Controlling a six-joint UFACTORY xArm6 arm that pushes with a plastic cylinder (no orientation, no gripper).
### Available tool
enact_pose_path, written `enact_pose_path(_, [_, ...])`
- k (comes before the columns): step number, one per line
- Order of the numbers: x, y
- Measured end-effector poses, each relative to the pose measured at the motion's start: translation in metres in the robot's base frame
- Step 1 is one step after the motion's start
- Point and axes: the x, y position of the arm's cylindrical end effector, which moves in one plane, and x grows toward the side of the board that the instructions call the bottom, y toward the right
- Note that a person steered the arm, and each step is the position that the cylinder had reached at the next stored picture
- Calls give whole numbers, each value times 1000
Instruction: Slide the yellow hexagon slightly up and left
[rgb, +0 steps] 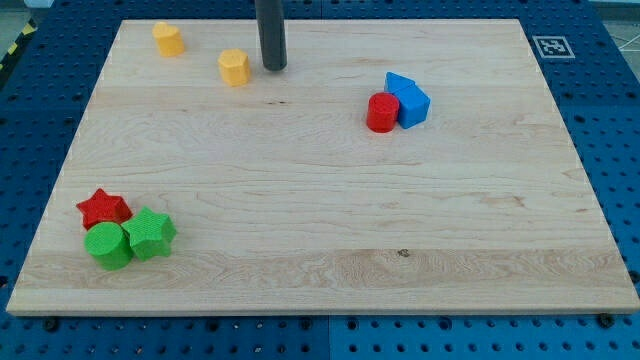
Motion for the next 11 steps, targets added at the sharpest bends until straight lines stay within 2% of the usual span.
enact_pose_path(1, [25, -7])
enact_pose_path(3, [27, -44])
enact_pose_path(4, [27, -44])
enact_pose_path(5, [29, 9])
enact_pose_path(6, [11, 30])
enact_pose_path(8, [6, 10])
enact_pose_path(11, [6, -52])
